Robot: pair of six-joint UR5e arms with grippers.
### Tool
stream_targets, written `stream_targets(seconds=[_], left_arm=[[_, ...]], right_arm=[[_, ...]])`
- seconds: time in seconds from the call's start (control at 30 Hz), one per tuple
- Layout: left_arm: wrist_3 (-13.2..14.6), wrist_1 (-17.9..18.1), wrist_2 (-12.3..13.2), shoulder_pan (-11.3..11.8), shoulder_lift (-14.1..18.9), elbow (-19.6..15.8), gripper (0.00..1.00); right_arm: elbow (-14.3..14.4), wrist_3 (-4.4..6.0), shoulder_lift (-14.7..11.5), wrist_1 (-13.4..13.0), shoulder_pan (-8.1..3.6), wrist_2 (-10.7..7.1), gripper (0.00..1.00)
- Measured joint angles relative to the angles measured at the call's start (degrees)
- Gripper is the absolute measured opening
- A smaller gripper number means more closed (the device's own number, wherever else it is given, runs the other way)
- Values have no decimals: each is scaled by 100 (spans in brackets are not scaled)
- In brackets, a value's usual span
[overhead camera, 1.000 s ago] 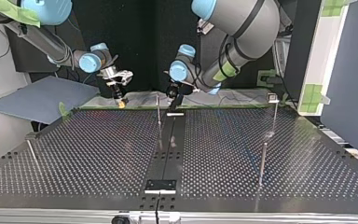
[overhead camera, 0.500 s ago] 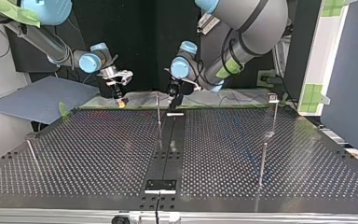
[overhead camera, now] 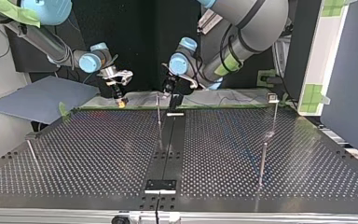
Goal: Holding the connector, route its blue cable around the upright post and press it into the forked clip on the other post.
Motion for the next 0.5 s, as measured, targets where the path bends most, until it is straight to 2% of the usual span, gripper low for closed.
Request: stream_targets(seconds=[0.5], left_arm=[[79,32,-69,-63,2,-36,99]], right_arm=[[-1,0,0,1,2,0,0]])
